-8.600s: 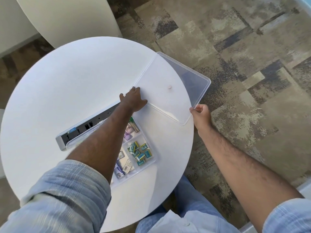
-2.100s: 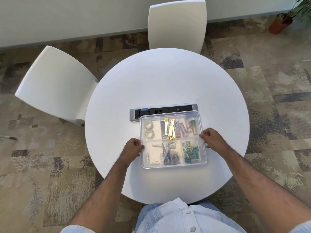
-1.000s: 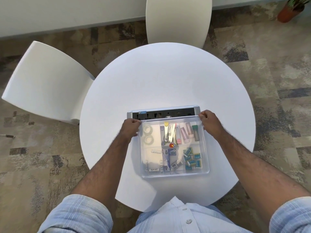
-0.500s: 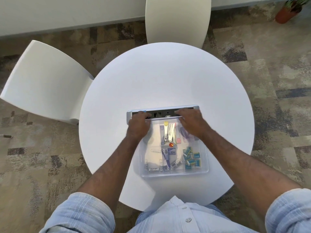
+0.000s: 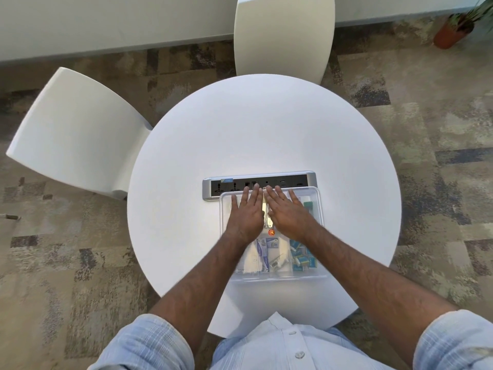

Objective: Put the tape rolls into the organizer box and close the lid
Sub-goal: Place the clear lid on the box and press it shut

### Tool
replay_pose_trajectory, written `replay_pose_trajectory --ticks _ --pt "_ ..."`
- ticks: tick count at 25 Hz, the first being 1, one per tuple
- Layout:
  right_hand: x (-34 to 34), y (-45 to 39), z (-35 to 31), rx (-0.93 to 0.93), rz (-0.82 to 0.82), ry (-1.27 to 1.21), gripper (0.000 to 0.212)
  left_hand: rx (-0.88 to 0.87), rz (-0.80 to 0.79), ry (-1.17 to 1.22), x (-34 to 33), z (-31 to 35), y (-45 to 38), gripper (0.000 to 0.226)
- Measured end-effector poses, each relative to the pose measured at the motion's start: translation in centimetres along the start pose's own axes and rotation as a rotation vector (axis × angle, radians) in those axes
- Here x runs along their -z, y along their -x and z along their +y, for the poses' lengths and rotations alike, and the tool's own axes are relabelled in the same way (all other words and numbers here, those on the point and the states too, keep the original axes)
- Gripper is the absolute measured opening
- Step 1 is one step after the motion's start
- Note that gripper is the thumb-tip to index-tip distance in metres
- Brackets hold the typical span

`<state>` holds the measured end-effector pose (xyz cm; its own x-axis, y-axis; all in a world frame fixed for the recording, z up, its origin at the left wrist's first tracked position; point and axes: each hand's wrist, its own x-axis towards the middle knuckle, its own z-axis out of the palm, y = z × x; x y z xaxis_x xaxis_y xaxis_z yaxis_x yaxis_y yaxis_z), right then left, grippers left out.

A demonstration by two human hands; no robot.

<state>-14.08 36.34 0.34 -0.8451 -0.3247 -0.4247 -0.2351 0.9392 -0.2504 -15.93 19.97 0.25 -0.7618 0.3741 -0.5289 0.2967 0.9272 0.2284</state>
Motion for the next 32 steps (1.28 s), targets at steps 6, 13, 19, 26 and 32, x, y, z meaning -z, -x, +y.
replay_pose_trajectory --ticks 6,13,19,26,32 --pt "-0.5 6.9 2.1 -0.099 0.053 -0.015 0.066 0.100 0.099 0.151 -1.5 -2.3 5.0 0.073" --pt "-4.7 14.8 4.5 -0.260 -0.003 -0.099 0.074 0.244 0.082 0.219 -7.1 -4.5 12.7 0.076" --pt "-5.0 14.9 4.9 -0.282 -0.001 -0.068 0.072 0.262 0.057 0.178 -6.7 -4.1 12.5 0.071" --pt "-5.5 16.0 1.7 -0.285 0.031 -0.190 0.110 0.286 0.066 0.344 -7.4 -2.2 13.8 0.128" --pt "-7.2 14.4 -2.8 -0.289 -0.006 -0.072 0.116 0.262 0.055 0.293 -8.0 1.4 13.1 0.140"
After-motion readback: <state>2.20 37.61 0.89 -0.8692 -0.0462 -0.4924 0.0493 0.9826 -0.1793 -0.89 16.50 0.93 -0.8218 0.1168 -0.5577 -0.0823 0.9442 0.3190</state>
